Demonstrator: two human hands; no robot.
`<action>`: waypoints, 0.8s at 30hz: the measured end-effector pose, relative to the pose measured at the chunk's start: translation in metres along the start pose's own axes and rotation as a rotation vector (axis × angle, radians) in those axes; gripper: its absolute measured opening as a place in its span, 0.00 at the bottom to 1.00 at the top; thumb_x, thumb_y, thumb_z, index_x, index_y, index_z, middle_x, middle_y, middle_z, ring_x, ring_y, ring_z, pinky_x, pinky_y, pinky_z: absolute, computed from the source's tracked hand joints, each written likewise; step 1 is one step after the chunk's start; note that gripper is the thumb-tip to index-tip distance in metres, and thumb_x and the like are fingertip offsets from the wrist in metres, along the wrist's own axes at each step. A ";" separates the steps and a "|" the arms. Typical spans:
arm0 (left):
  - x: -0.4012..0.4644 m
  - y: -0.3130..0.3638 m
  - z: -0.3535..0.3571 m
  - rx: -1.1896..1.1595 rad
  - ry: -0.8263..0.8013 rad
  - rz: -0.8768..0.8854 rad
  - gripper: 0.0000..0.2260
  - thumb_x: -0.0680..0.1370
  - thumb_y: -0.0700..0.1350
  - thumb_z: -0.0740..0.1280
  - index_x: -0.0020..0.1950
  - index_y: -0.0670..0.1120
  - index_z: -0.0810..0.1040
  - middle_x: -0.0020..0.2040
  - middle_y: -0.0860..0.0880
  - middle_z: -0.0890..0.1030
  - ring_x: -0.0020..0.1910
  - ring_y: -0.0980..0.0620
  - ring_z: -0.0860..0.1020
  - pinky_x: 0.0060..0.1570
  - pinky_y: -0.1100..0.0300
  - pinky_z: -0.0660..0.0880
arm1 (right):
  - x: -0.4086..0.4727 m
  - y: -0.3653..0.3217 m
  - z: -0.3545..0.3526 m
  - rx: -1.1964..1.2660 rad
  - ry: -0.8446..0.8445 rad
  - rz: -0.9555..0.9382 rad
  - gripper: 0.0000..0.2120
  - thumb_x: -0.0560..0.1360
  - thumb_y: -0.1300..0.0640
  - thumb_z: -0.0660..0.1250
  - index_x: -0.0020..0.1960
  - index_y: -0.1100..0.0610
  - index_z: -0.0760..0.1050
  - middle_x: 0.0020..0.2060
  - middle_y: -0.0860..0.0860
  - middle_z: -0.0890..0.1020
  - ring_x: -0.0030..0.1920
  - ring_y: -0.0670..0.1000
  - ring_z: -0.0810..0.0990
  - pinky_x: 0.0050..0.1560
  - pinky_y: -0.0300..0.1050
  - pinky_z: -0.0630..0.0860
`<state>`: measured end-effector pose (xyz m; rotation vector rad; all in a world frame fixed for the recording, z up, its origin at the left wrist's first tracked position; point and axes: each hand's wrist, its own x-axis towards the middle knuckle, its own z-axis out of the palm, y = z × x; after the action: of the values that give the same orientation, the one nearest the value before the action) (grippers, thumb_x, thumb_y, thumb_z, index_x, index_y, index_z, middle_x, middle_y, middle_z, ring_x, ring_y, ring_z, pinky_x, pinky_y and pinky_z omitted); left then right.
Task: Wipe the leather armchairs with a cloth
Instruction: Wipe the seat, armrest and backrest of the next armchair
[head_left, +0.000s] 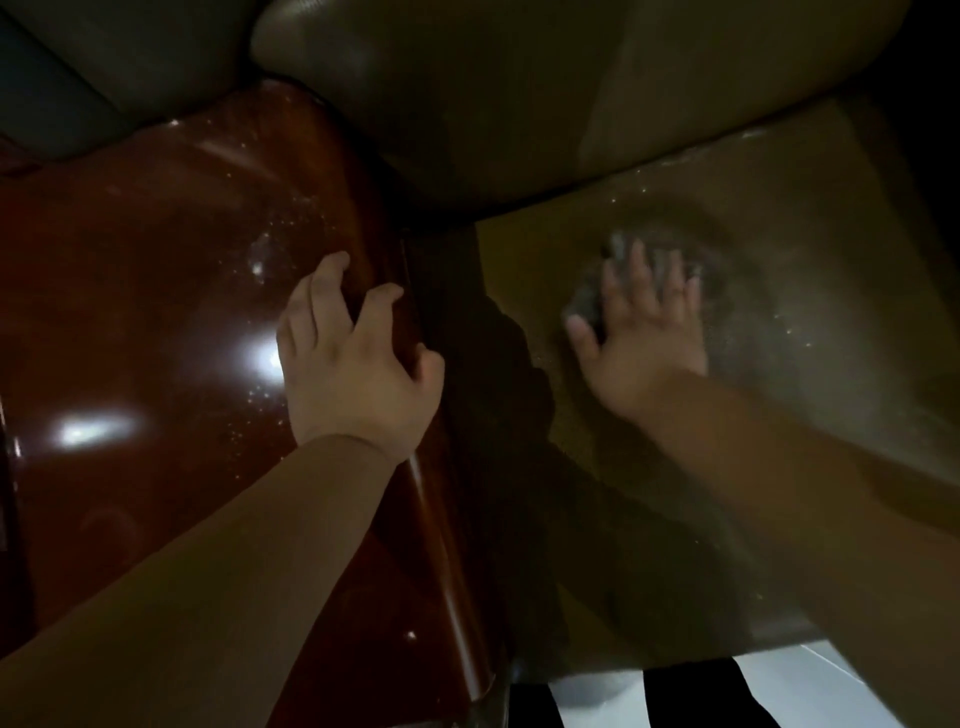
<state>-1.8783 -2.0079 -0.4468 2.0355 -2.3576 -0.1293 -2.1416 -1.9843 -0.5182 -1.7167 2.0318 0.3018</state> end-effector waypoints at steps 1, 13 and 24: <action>-0.001 0.000 -0.001 -0.014 -0.003 -0.005 0.26 0.76 0.58 0.62 0.73 0.50 0.74 0.81 0.42 0.60 0.80 0.38 0.58 0.79 0.40 0.56 | -0.008 -0.015 0.009 -0.055 -0.026 -0.111 0.39 0.80 0.30 0.37 0.84 0.49 0.39 0.84 0.53 0.38 0.82 0.62 0.33 0.81 0.62 0.36; -0.003 -0.002 -0.006 -0.047 -0.047 -0.031 0.27 0.76 0.57 0.65 0.75 0.52 0.74 0.81 0.44 0.60 0.80 0.40 0.57 0.79 0.40 0.56 | 0.077 0.009 -0.029 -0.007 -0.024 0.127 0.38 0.80 0.32 0.32 0.85 0.51 0.40 0.84 0.57 0.42 0.82 0.65 0.38 0.80 0.65 0.37; 0.002 -0.003 -0.004 -0.071 -0.028 -0.049 0.28 0.75 0.57 0.66 0.74 0.51 0.76 0.81 0.43 0.62 0.80 0.38 0.58 0.78 0.39 0.56 | 0.114 -0.017 -0.037 -0.279 -0.114 -0.624 0.34 0.83 0.33 0.40 0.85 0.47 0.42 0.84 0.49 0.44 0.83 0.53 0.37 0.82 0.58 0.39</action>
<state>-1.8755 -2.0104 -0.4432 2.0724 -2.2849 -0.2397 -2.1458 -2.1030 -0.5385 -2.3352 1.3265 0.4699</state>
